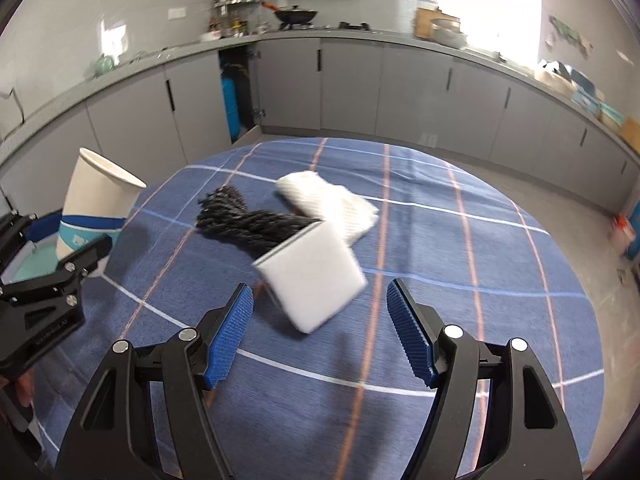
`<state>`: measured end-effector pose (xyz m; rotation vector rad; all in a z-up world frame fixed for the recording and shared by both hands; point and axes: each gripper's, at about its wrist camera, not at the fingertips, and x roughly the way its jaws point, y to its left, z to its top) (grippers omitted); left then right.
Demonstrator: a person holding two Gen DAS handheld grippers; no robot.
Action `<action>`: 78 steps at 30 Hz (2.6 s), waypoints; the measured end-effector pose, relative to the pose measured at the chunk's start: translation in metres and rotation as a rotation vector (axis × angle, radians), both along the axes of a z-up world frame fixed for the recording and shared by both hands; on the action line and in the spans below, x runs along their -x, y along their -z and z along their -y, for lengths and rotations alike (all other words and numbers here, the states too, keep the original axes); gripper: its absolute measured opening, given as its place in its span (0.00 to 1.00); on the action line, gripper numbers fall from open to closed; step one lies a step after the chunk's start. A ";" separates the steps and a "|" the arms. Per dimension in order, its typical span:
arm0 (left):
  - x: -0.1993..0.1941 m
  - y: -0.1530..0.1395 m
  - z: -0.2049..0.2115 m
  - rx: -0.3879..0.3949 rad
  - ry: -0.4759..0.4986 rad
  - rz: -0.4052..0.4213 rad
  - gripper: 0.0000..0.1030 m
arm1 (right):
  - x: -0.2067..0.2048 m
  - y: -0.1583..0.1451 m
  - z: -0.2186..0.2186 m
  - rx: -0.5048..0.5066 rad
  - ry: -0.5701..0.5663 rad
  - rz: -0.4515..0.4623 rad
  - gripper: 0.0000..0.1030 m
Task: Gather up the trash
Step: 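Grasp the white paper cup with the left tool, then grasp the white sponge with the right tool while the left tool lifts the cup, then carry the paper cup and sponge over the teal bin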
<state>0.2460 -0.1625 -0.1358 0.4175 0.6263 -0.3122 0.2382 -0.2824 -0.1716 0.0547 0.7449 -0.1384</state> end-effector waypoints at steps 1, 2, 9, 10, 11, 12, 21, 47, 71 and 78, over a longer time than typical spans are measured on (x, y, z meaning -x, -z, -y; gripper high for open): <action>-0.001 0.001 -0.005 0.002 -0.009 -0.004 0.54 | -0.003 0.002 -0.002 0.001 -0.008 -0.008 0.66; -0.001 0.001 -0.009 0.004 -0.013 -0.004 0.54 | -0.007 0.005 -0.005 0.005 -0.013 -0.018 0.65; 0.003 -0.004 -0.022 0.018 -0.015 -0.001 0.54 | -0.013 0.017 -0.014 0.003 -0.057 -0.062 0.15; 0.004 -0.005 -0.025 0.019 -0.019 0.002 0.54 | -0.011 0.016 -0.014 0.000 -0.062 -0.059 0.12; 0.005 -0.006 -0.026 0.019 -0.021 0.004 0.54 | -0.009 0.015 -0.015 0.001 -0.062 -0.059 0.11; 0.006 -0.007 -0.028 0.021 -0.025 0.006 0.54 | -0.007 0.015 -0.016 0.009 -0.063 -0.059 0.10; 0.019 -0.018 -0.045 0.035 -0.055 0.025 0.54 | 0.015 -0.004 -0.029 0.019 -0.071 -0.012 0.08; 0.049 -0.030 -0.120 0.022 -0.171 0.063 0.54 | 0.029 -0.029 -0.118 0.049 -0.220 0.043 0.08; 0.055 -0.031 -0.205 -0.045 -0.315 0.085 0.54 | 0.025 -0.033 -0.198 0.051 -0.385 0.056 0.08; 0.056 -0.027 -0.223 -0.059 -0.347 0.083 0.54 | 0.024 -0.032 -0.215 0.054 -0.423 0.056 0.08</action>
